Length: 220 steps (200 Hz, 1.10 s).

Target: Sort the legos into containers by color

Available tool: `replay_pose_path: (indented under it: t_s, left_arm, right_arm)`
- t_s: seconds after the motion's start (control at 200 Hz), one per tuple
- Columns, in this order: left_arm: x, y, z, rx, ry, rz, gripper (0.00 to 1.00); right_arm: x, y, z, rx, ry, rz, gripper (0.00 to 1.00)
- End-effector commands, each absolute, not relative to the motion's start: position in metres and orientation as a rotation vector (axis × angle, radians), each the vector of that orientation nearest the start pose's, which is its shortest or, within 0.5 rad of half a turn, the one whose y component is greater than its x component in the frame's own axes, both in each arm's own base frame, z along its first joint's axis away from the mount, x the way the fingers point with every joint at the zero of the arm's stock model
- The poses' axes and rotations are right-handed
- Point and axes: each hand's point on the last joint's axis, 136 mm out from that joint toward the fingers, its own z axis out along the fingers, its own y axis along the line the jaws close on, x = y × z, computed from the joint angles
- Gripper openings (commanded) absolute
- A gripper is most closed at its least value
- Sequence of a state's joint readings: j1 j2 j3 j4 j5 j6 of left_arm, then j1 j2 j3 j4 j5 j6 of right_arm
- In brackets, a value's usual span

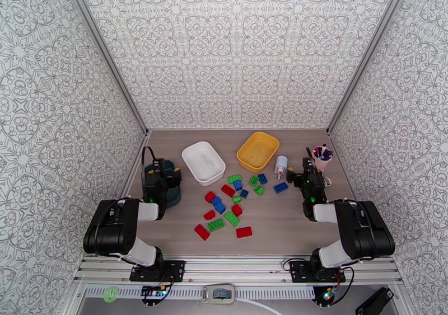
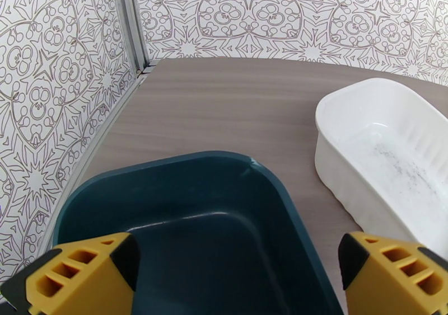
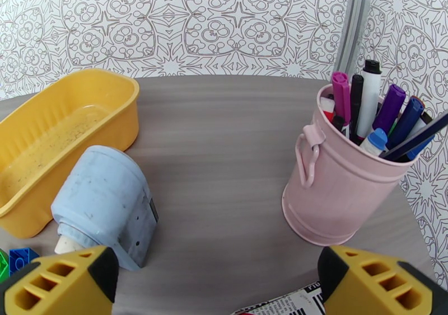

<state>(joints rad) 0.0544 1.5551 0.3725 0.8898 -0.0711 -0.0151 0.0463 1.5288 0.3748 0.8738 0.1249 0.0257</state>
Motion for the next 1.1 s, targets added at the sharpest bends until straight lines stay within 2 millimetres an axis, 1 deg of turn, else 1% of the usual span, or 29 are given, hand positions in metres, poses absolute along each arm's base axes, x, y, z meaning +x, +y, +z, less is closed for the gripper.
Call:
replay_pose_path:
  t_s: [0.0,0.63,0.775,0.805,0.86,0.935,0.975,0.985,1.095]
  left_arm:
    - [0.402,0.034,0.111,-0.092,1.845,0.089,0.99]
    - [0.402,0.034,0.111,-0.091,1.846,0.077,0.99]
    - [0.401,0.035,0.111,-0.095,1.847,0.051,0.99]
    - [0.401,0.036,0.114,-0.097,1.834,0.052,0.99]
    - [0.399,0.041,0.124,-0.123,1.825,0.061,0.99]
    - [0.395,0.049,0.138,-0.185,1.849,0.080,0.99]
    - [0.393,0.053,0.147,-0.209,1.856,0.090,0.99]
    - [0.393,0.053,0.145,-0.214,1.870,0.093,0.99]
    - [0.380,0.056,0.184,-0.282,1.815,0.091,0.99]
  right_arm:
    - [0.401,-0.003,0.118,0.058,1.829,-0.061,0.99]
    - [0.401,-0.002,0.117,0.057,1.830,-0.060,0.99]
    - [0.401,-0.003,0.118,0.060,1.829,-0.056,0.99]
    - [0.401,-0.003,0.118,0.065,1.827,-0.059,0.99]
    - [0.398,-0.017,0.126,0.152,1.810,-0.104,0.99]
    - [0.391,-0.033,0.143,0.244,1.827,-0.176,0.99]
    - [0.389,-0.035,0.153,0.251,1.840,-0.182,0.99]
    - [0.388,-0.034,0.157,0.253,1.835,-0.179,0.99]
    - [0.375,-0.036,0.190,0.329,1.830,-0.130,0.99]
